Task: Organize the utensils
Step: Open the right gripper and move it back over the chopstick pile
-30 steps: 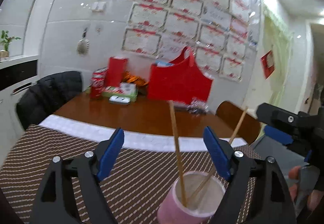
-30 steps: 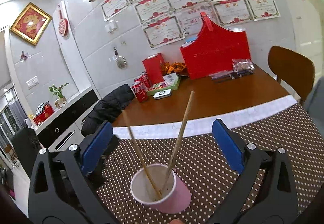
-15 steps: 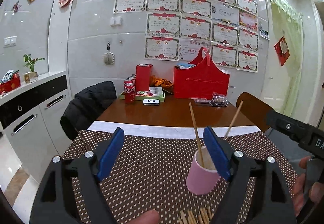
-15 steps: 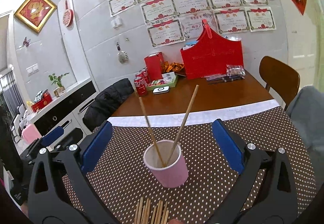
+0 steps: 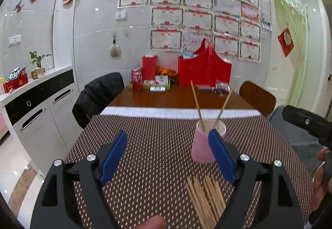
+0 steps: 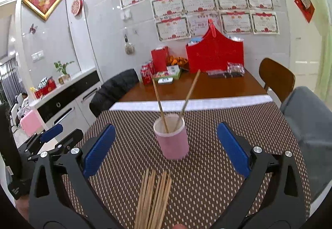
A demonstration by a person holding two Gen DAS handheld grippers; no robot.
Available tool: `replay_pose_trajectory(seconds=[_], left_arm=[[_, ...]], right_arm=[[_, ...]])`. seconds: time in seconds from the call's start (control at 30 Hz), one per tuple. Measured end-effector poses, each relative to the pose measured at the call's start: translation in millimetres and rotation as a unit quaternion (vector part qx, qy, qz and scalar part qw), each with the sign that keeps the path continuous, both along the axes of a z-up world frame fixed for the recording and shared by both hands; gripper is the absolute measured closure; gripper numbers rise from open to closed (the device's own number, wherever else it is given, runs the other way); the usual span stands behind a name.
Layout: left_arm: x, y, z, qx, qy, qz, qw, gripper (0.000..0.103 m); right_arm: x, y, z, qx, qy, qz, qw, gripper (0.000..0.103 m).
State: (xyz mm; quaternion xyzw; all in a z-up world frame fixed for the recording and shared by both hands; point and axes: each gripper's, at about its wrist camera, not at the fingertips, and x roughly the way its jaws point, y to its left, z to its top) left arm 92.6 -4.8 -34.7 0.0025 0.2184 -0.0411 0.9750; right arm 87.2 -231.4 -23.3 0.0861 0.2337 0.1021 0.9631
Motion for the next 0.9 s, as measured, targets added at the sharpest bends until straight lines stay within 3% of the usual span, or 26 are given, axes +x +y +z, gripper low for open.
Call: replay_pose_trajectory(seconds=[0.37, 0.7, 0.87, 0.9], left_arm=[[-17, -1, -77, 0.014, 0.102, -0.013, 0.9946, 0.024], [-20, -26, -149, 0.047, 0.203, -0.035, 0.9774, 0.024], [-21, -39, -174, 0.057, 0.238, -0.045, 0.9685, 0.024], [-23, -39, -175, 0.053, 0.234, -0.045, 0.9698, 0.024]], right_arm=[[-18, -12, -61, -0.005, 0.081, -0.01, 0.997, 0.006], [-24, -21, -104, -0.009, 0.136, -0.011, 0.991, 0.006], [-28, -24, -120, -0.009, 0.155, -0.012, 0.988, 0.006], [-29, -25, -122, -0.008, 0.158, -0.012, 0.987, 0.006]])
